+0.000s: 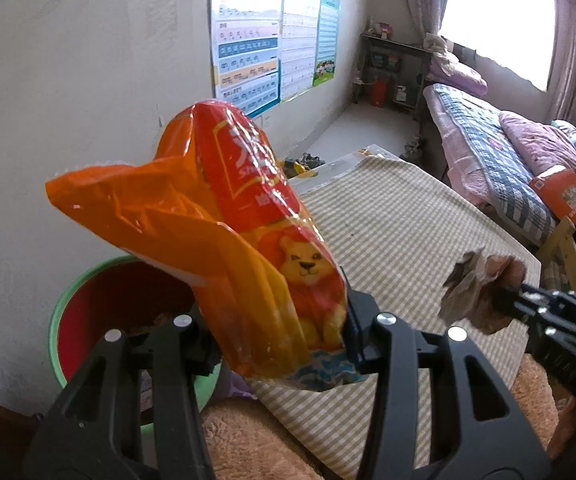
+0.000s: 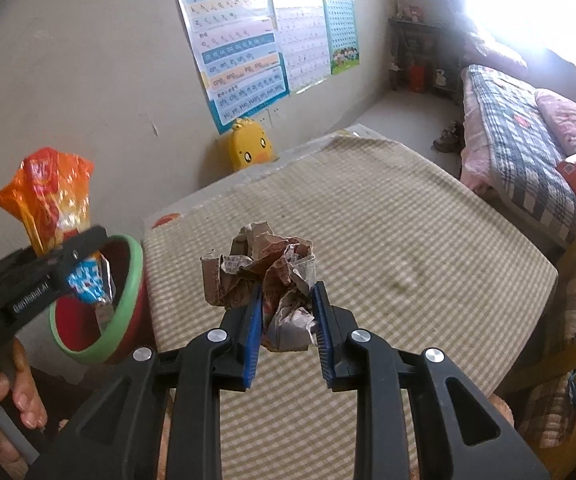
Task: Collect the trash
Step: 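Carry the orange bag and crumpled paper over the green bucket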
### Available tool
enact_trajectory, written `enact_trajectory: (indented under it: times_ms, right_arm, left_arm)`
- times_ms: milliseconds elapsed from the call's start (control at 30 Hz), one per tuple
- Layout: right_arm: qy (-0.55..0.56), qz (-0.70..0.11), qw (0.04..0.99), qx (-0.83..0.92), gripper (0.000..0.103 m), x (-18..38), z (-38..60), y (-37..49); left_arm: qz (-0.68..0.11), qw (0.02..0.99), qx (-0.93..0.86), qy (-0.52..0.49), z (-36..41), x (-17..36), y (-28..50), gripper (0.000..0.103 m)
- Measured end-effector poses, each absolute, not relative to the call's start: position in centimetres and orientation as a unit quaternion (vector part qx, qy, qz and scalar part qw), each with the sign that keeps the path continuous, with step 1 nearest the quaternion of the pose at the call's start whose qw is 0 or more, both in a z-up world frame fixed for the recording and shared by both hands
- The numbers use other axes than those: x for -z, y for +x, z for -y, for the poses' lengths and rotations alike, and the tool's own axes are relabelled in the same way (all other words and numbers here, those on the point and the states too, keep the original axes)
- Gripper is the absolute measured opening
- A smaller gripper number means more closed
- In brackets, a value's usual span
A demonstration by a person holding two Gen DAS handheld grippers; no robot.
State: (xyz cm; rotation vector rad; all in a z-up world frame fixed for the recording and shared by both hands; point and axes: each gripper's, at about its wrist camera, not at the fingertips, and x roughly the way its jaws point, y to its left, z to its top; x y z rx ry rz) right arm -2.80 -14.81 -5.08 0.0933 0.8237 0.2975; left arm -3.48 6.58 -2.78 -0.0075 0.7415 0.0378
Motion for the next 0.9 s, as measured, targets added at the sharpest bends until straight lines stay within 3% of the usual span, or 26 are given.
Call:
enact_trajectory:
  times_ms: [900]
  right_arm:
    - [0.012, -0.397, 0.889, -0.228, 0.023, 3.7, 6.0, -0.8]
  left_arm:
    - [-0.39, 0.915, -0.09, -0.045, -14.4, 4.8, -5.1, 0.046]
